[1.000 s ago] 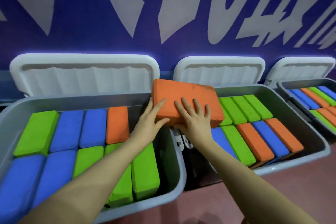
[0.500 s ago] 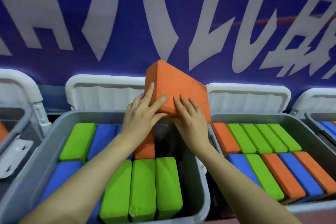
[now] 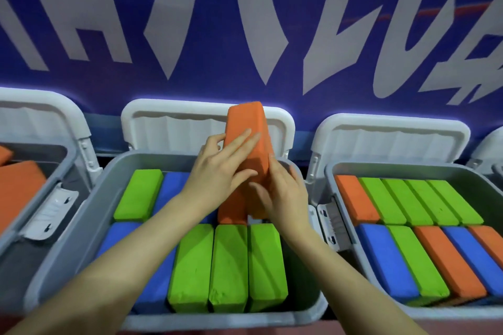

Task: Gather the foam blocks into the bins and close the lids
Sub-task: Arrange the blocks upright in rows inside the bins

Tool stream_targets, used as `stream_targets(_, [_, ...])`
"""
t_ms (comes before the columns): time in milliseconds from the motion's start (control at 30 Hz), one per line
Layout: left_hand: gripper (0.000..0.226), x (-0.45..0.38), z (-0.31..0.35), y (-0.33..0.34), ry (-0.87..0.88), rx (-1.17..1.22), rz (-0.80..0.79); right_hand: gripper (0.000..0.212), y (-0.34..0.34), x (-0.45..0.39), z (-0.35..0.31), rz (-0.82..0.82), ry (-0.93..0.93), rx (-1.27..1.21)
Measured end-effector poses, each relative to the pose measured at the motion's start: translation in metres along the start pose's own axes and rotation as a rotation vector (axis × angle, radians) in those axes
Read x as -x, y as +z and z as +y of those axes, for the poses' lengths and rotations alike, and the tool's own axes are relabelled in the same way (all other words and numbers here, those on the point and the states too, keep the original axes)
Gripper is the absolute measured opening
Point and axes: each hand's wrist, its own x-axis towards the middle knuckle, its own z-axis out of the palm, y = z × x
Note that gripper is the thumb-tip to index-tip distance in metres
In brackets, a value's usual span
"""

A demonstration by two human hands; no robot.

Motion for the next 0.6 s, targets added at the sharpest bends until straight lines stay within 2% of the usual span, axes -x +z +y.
stream_targets(67, [0.069, 0.000, 0.008, 0.007, -0.055, 0.085, 0.004, 0.065, -0.002, 0.007, 0.001, -0.050, 0.094, -0.080])
stream_targets(167, [0.067, 0.001, 0.015, 0.014, -0.148, 0.192, -0.033, 0.066, -0.006, 0.011, 0.003, -0.068, 0.198, -0.186])
stream_targets(333, [0.068, -0.006, 0.018, 0.015, -0.332, 0.445, -0.110, 0.069, -0.016, 0.004, 0.005, -0.033, 0.139, -0.151])
stream_targets(467, [0.067, -0.013, 0.020, 0.019, -0.356, 0.506, -0.050, 0.083, -0.023, -0.007, 0.014, -0.104, 0.102, -0.129])
stream_targets(600, [0.067, -0.015, 0.023, 0.032, -0.347, 0.478, -0.133, 0.096, -0.024, -0.009, 0.028, -0.207, 0.146, -0.226])
